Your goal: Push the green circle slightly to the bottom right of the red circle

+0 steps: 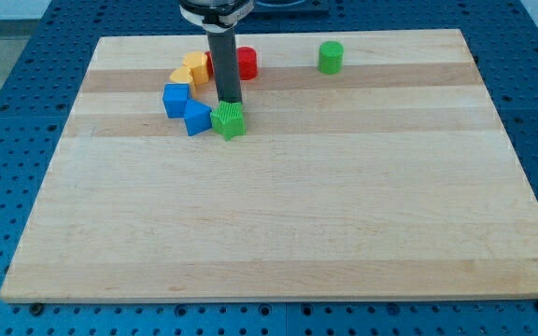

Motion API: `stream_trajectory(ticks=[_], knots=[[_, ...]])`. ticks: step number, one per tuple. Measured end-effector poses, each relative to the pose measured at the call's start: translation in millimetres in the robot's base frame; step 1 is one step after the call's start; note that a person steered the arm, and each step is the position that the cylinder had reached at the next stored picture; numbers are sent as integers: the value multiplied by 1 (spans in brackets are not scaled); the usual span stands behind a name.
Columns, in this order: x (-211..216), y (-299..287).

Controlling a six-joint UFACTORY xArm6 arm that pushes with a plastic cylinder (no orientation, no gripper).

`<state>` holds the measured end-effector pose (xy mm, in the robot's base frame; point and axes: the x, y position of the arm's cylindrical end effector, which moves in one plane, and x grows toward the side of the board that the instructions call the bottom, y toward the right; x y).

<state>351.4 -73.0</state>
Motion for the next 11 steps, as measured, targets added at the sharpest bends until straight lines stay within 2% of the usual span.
stream_trajectory(ticks=[1, 2, 3, 4, 5, 6, 8, 11], knots=[[0, 6], [-14, 88], [-18, 203], [-43, 268], [-103, 259], [-127, 226], [-110, 158], [-62, 128]])
